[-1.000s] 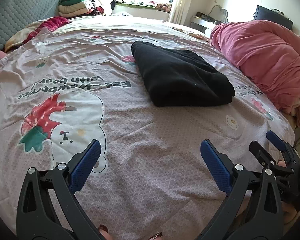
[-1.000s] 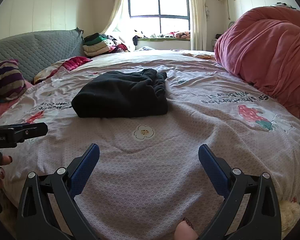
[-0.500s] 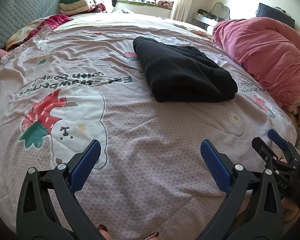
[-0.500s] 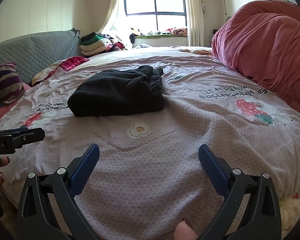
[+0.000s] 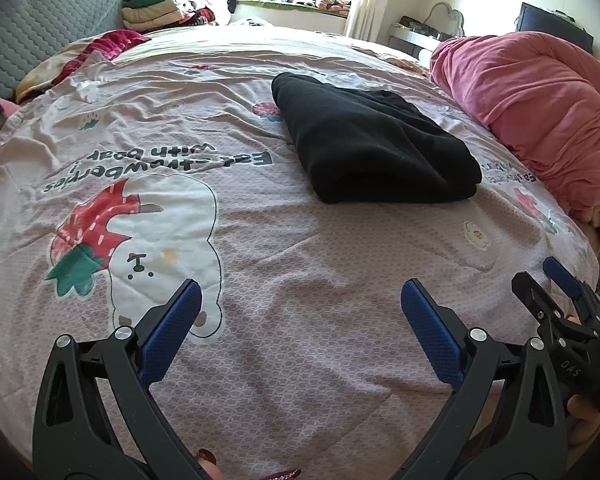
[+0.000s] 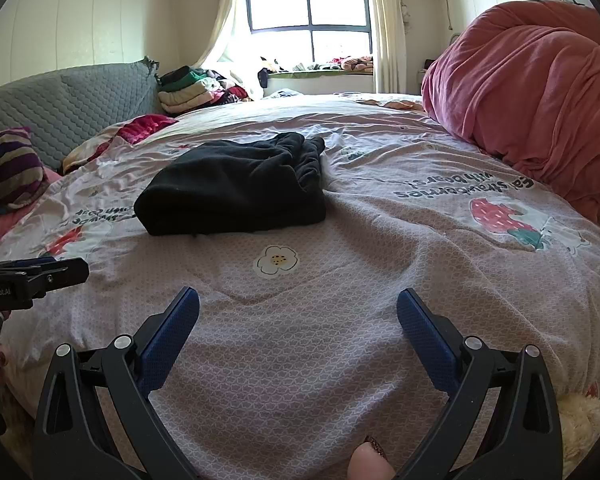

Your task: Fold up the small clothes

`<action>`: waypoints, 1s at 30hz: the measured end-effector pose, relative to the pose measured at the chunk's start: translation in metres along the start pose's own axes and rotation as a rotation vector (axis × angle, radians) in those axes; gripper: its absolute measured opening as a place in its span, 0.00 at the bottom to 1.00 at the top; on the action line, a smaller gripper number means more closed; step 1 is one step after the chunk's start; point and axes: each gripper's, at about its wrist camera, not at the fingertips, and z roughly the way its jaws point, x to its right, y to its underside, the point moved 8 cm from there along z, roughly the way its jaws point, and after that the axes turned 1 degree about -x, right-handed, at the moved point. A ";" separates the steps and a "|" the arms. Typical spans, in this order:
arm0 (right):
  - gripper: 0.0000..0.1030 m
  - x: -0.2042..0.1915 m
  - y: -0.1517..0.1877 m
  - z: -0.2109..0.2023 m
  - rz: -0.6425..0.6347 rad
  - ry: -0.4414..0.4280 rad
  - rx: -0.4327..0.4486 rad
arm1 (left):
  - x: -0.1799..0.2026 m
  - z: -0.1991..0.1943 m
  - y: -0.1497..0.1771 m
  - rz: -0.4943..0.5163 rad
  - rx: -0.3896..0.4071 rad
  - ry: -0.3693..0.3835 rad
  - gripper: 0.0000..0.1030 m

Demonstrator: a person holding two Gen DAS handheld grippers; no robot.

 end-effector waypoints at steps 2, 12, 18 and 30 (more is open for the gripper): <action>0.96 0.000 0.000 0.000 -0.001 0.000 0.001 | -0.001 0.000 0.000 -0.003 -0.001 0.003 0.91; 0.96 0.001 0.002 0.001 -0.006 0.008 -0.002 | -0.001 -0.002 -0.001 -0.003 0.004 0.000 0.91; 0.96 0.001 0.001 0.001 -0.008 0.010 -0.003 | -0.003 -0.002 0.000 -0.002 0.001 -0.009 0.91; 0.96 0.002 0.002 0.002 -0.008 0.014 -0.004 | -0.004 0.001 0.002 -0.008 -0.011 -0.014 0.91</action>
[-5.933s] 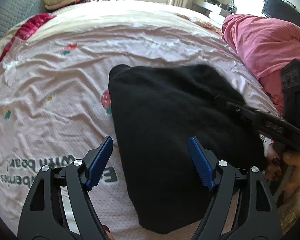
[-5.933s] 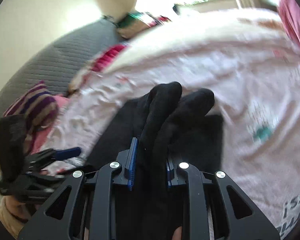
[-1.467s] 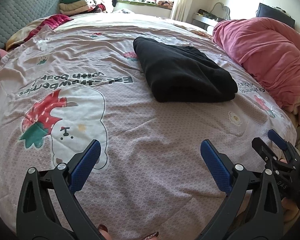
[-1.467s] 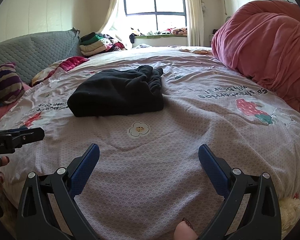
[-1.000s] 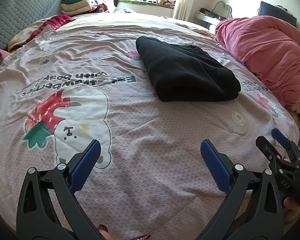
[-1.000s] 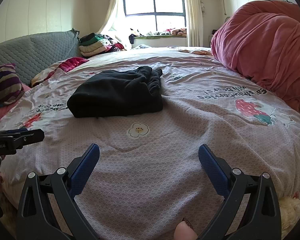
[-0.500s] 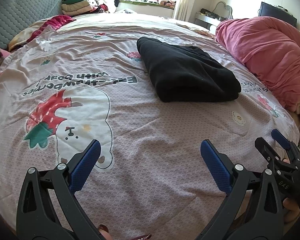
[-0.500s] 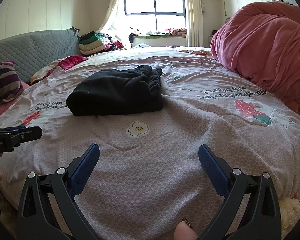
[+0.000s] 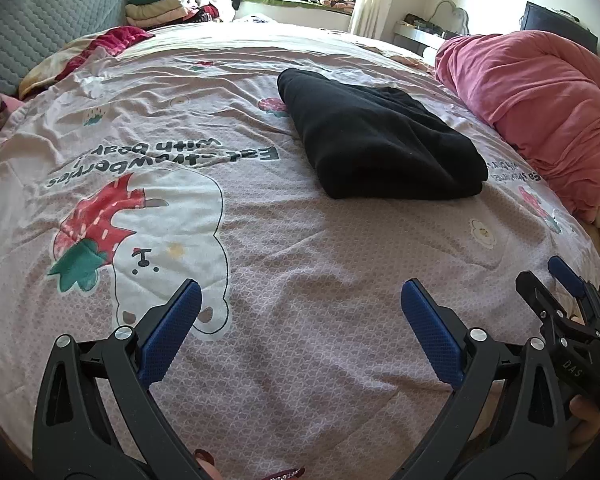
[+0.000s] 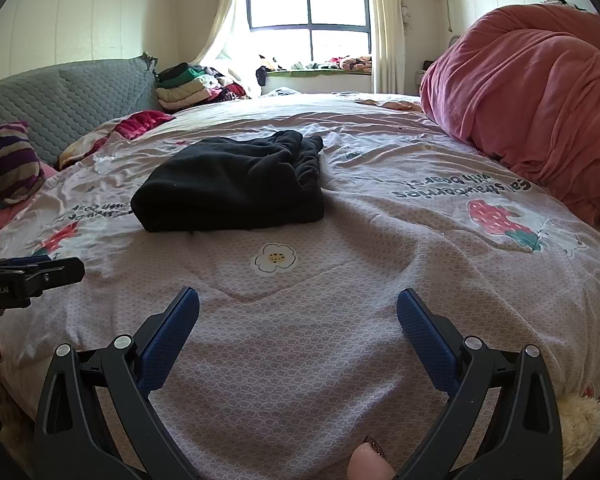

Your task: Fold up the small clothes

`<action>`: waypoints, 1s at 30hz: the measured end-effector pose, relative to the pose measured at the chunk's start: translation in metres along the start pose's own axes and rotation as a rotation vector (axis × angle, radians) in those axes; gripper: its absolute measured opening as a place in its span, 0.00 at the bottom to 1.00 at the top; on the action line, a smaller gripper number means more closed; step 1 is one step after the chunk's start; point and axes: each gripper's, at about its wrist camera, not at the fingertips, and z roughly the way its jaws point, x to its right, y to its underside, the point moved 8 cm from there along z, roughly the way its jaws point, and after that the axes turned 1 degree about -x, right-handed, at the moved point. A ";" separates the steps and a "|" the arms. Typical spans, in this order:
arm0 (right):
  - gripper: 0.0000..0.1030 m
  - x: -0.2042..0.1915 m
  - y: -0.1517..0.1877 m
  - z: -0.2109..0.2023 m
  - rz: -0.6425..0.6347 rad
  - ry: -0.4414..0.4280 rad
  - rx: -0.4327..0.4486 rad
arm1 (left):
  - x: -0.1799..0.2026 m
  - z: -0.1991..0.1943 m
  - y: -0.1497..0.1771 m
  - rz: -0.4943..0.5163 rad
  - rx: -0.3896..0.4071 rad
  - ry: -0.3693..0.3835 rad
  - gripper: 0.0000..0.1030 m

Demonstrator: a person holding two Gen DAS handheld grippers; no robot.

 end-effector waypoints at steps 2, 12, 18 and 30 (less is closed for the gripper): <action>0.96 0.001 0.000 0.000 0.000 0.001 0.000 | 0.000 0.000 0.000 0.001 0.000 0.001 0.91; 0.96 0.003 0.000 0.000 0.002 0.007 -0.001 | 0.008 -0.001 0.002 0.028 -0.006 0.034 0.91; 0.96 0.008 -0.006 -0.009 0.022 0.034 0.018 | 0.012 0.000 0.008 0.020 -0.027 0.057 0.91; 0.95 0.230 -0.007 -0.110 0.406 0.534 0.046 | -0.146 -0.010 -0.018 -0.175 -0.027 -0.165 0.91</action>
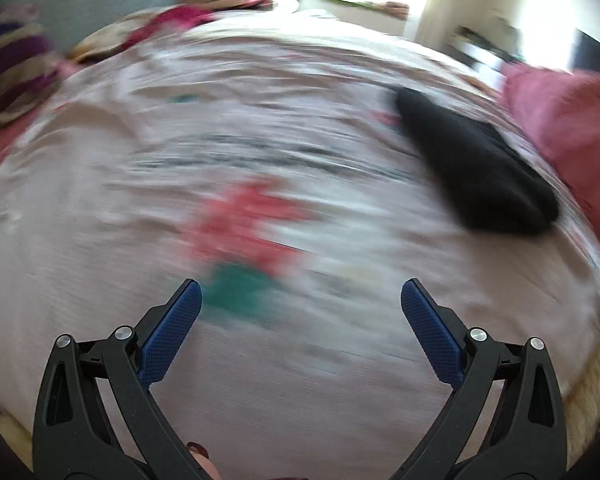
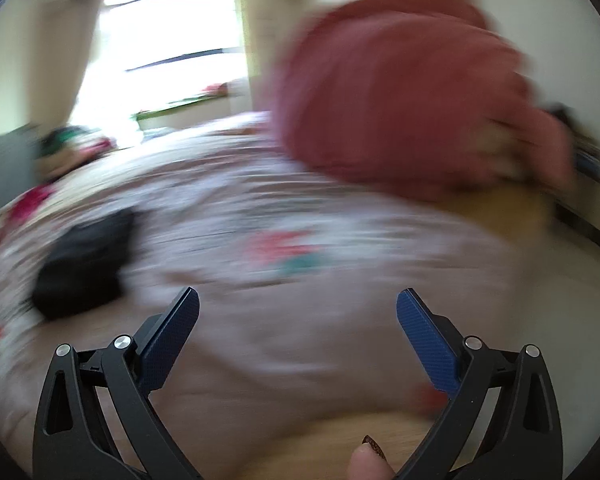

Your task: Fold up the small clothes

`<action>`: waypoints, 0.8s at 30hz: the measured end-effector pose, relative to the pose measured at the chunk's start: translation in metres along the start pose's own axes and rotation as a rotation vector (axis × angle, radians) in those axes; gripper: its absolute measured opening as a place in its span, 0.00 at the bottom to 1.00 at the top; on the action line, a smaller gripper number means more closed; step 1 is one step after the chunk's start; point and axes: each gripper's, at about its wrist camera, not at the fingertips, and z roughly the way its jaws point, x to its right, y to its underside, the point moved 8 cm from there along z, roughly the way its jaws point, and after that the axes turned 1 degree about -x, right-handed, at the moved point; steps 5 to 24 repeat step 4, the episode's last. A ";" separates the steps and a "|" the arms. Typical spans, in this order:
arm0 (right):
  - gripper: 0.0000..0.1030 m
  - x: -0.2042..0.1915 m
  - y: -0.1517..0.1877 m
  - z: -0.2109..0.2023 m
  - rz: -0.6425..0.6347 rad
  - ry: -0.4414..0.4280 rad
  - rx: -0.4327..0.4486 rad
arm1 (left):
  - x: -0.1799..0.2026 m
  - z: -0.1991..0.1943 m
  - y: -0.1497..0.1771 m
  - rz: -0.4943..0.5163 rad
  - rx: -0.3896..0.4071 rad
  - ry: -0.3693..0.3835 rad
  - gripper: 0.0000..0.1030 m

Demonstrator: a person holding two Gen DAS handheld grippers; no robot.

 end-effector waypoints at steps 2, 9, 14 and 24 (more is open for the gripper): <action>0.95 0.088 -0.004 0.017 0.120 0.204 -0.040 | -0.051 0.001 -0.021 -0.062 0.017 -0.067 0.91; 0.96 0.161 0.001 0.029 0.218 0.353 -0.092 | -0.115 -0.001 -0.045 -0.119 0.037 -0.191 0.91; 0.96 0.161 0.001 0.029 0.218 0.353 -0.092 | -0.115 -0.001 -0.045 -0.119 0.037 -0.191 0.91; 0.96 0.161 0.001 0.029 0.218 0.353 -0.092 | -0.115 -0.001 -0.045 -0.119 0.037 -0.191 0.91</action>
